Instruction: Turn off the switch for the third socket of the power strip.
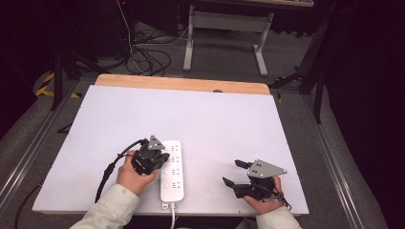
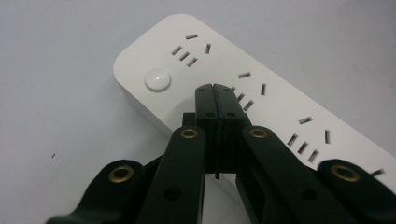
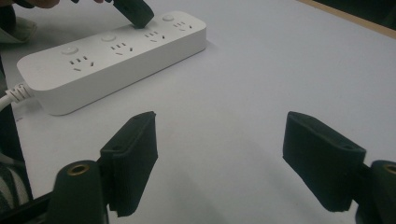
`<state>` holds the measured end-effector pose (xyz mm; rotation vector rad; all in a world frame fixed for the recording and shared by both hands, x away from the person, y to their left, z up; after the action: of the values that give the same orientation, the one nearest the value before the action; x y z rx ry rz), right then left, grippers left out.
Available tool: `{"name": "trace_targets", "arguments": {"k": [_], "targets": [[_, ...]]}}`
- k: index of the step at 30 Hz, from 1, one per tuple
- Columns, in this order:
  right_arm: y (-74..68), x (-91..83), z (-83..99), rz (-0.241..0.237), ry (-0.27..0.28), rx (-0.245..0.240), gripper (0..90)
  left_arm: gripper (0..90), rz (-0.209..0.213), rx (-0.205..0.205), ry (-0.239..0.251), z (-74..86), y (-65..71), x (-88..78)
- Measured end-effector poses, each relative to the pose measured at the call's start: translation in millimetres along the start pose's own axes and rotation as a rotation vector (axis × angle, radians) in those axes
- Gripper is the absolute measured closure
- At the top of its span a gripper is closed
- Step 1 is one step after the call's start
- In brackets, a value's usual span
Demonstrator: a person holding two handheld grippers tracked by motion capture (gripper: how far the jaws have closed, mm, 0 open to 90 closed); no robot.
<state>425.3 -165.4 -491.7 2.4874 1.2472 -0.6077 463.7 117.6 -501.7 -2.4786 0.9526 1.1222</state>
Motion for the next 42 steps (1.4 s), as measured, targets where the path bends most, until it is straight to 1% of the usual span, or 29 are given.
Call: {"name": "trace_targets", "arguments": {"k": [3, 4, 5, 6, 10, 11, 15, 18, 19, 21, 22, 23, 31, 32, 35, 36, 39, 40, 41, 42], "targets": [[0.1, 0.1, 0.1, -0.001, -0.001, 0.001, 26.8, 90.0, 0.000, 0.002, 0.000, 0.1, -0.1, 0.0], [-0.1, 0.3, 0.0, -0.001, 0.000, 0.003, 26.8, 90.0, -0.004, 0.008, 0.002, -0.1, 0.1, 0.2], [0.1, 0.5, 0.1, 0.000, -0.001, 0.002, 26.7, 90.0, -0.014, 0.013, -0.007, -0.5, 0.4, 0.0], [0.3, 0.6, 0.2, 0.001, -0.002, 0.001, 26.8, 90.0, -0.017, 0.011, -0.008, -0.7, 0.8, 0.1], [0.6, 0.8, 0.6, 0.001, -0.004, 0.006, 26.8, 90.0, -0.018, 0.016, -0.009, -0.5, 1.1, 0.2], [0.6, 0.8, 0.6, 0.001, -0.003, 0.007, 26.8, 90.0, -0.027, 0.029, -0.002, -0.7, 1.8, 1.2], [0.5, 1.2, 0.7, 0.000, -0.005, 0.007, 26.8, 90.0, -0.019, 0.032, -0.003, -2.2, 5.0, 3.1], [0.6, 1.2, 0.8, 0.001, -0.005, 0.009, 26.7, 90.0, -0.046, 0.052, -0.017, -3.2, 7.6, 3.1], [0.6, 1.2, 0.8, 0.001, -0.004, 0.010, 26.8, 90.0, -0.048, 0.051, -0.017, -3.1, 7.7, 3.1], [0.7, 0.9, 0.9, 0.000, -0.003, 0.010, 26.8, 90.0, -0.038, 0.046, -0.016, -3.0, 7.2, 3.1], [0.7, 0.9, 0.9, 0.000, -0.003, 0.011, 26.8, 90.0, -0.030, 0.040, -0.017, -2.8, 6.2, 2.8], [0.7, 1.0, 1.0, -0.001, -0.002, 0.012, 26.8, 90.0, -0.010, 0.026, -0.009, -2.2, 4.8, 2.8], [0.7, 0.2, 1.2, -0.002, -0.002, 0.009, 26.8, 90.0, -0.014, 0.019, -0.009, 0.2, 3.2, 1.6], [0.6, 0.3, 1.2, -0.003, -0.001, 0.010, 26.8, 90.0, -0.030, 0.021, -0.009, 1.9, 0.4, -0.5], [0.7, 0.7, 1.3, -0.002, -0.004, 0.009, 26.8, 90.0, -0.022, 0.019, 0.002, 2.7, -0.7, -0.7], [0.1, 1.4, 1.4, -0.004, -0.007, 0.008, 26.8, 90.0, -0.011, 0.004, 0.004, 2.6, -0.8, -0.4], [0.1, 1.3, 1.2, -0.003, -0.006, 0.006, 26.8, 90.0, -0.011, 0.003, 0.002, 2.2, -0.5, -0.5], [0.3, 1.2, 1.1, -0.002, -0.005, 0.008, 26.8, 90.0, -0.012, -0.001, 0.004, 2.0, -0.3, -0.7], [1.0, 1.4, 1.2, -0.001, -0.004, 0.009, 26.8, 90.0, -0.005, -0.021, 0.020, -0.1, -1.2, -3.2], [1.0, 1.4, 1.2, -0.001, -0.004, 0.009, 26.8, 90.0, -0.005, -0.021, 0.020, -0.1, -1.2, -3.2]]}}
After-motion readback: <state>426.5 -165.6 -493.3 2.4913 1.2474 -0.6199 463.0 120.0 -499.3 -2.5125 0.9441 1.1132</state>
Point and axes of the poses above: each handheld gripper's, and its own axes: x roughly forward along the jaws, z roughly out of its underside, y roughly to its right, the point moved 6 cm from there along x, roughly forward along the jaws
